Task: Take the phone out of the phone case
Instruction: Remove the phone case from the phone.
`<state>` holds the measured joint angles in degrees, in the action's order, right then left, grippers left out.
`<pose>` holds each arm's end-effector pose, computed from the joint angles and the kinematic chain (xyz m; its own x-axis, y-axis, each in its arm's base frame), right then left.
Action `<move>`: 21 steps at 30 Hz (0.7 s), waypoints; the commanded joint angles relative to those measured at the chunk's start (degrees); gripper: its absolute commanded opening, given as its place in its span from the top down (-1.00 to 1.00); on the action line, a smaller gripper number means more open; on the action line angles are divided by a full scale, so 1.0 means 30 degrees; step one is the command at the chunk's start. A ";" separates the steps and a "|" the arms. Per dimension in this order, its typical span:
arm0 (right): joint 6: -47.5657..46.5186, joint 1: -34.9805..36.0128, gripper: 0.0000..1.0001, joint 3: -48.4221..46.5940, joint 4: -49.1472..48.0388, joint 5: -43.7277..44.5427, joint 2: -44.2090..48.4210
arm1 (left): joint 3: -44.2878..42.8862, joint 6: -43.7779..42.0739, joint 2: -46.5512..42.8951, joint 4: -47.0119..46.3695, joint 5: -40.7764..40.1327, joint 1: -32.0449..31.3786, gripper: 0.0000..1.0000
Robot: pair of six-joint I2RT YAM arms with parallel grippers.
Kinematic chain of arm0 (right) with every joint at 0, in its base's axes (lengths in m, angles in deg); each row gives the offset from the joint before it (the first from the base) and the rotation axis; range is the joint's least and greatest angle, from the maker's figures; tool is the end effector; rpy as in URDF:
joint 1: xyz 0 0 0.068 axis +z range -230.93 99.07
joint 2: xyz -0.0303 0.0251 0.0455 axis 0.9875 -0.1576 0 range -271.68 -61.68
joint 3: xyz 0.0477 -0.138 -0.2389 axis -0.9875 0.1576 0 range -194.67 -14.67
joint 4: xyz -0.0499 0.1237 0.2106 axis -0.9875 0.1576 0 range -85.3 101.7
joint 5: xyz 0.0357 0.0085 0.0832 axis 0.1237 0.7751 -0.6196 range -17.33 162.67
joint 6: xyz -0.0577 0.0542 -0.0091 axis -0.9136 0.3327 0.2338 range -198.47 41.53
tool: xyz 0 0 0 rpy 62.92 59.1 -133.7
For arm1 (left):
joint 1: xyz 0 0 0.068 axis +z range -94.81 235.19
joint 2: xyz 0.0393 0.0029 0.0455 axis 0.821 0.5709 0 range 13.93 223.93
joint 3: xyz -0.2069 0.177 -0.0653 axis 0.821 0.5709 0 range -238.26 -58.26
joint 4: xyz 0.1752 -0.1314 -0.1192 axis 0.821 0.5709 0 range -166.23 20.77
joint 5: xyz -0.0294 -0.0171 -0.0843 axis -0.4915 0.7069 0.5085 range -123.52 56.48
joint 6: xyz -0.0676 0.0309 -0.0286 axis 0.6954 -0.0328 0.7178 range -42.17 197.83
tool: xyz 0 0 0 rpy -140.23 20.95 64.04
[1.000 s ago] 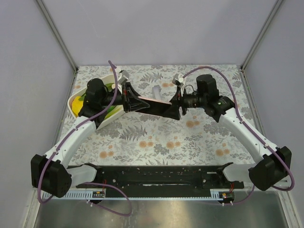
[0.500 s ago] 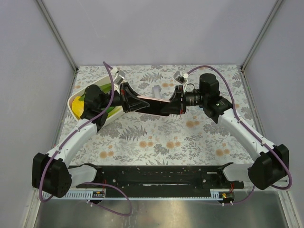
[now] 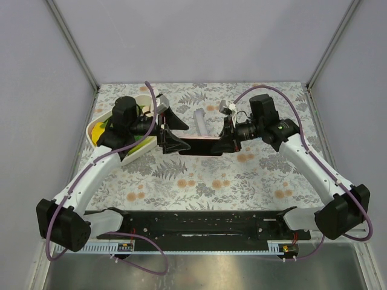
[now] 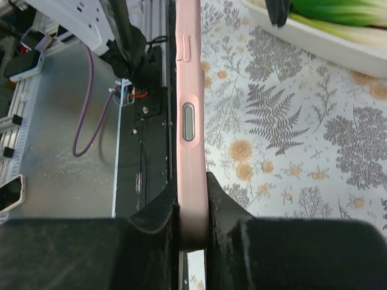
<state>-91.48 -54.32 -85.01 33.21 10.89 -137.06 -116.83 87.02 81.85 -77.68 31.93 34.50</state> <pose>0.2202 0.1779 0.3567 -0.2858 -0.2623 -0.9217 -0.9574 0.0357 0.2867 0.2196 -0.1495 0.3724 -0.2851 0.0368 -0.9578 0.9564 0.0772 -0.2817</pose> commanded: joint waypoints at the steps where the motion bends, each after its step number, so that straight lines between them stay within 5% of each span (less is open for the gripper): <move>1: -0.4882 0.0474 1.00 -0.1977 0.5046 0.0433 -0.0333 | -0.2710 -0.8996 0.0268 0.8557 0.0128 -0.0310 -0.97; 8: -0.7905 0.2173 1.00 -0.3796 0.8629 0.2485 -0.1212 | -0.5876 -1.7178 0.2406 1.7090 -0.2918 -0.2974 -0.98; 21: -0.7178 0.2409 1.00 -0.3272 0.6908 0.5151 -0.0102 | -0.5468 -1.7041 0.3696 1.7419 -0.3712 -0.4266 -0.47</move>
<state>-114.54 -47.50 -93.54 59.86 24.66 -141.06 -132.35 36.27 91.49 -25.45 21.00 22.22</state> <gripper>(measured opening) 0.178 0.766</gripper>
